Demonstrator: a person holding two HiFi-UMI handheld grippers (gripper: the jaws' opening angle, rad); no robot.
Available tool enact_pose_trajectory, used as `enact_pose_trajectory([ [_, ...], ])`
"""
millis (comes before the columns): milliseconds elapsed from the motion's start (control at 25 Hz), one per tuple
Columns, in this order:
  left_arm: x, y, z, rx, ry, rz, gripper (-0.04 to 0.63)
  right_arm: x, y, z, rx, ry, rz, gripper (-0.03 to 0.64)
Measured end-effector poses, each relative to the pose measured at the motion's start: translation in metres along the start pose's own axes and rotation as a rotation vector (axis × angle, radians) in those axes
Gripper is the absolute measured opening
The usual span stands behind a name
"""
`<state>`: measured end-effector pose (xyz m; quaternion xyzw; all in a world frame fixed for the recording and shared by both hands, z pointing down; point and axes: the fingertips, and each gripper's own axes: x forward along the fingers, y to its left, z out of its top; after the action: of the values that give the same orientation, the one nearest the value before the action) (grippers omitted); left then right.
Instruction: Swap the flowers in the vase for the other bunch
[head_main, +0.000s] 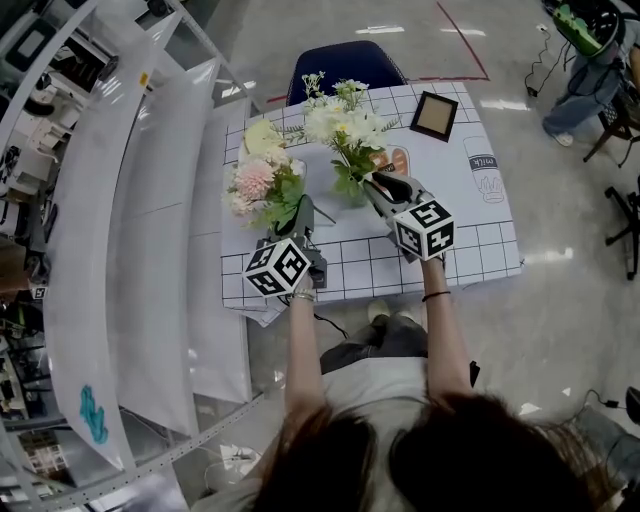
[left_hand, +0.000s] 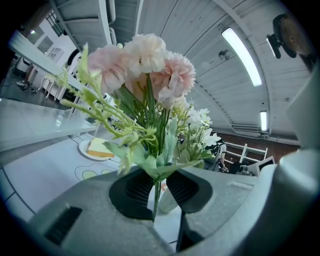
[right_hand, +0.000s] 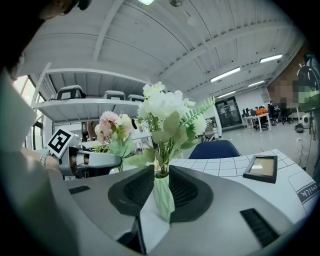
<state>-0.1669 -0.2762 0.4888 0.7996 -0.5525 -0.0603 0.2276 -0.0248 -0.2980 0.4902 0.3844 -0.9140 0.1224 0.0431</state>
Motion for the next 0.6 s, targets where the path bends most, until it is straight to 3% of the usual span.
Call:
enact_pose_trajectory([
  [600, -0.018, -0.021, -0.007, -0.039, -0.042, 0.052, 0.075, -0.014, 0.020, 0.014, -0.011, 0.008, 0.136, 0.030],
])
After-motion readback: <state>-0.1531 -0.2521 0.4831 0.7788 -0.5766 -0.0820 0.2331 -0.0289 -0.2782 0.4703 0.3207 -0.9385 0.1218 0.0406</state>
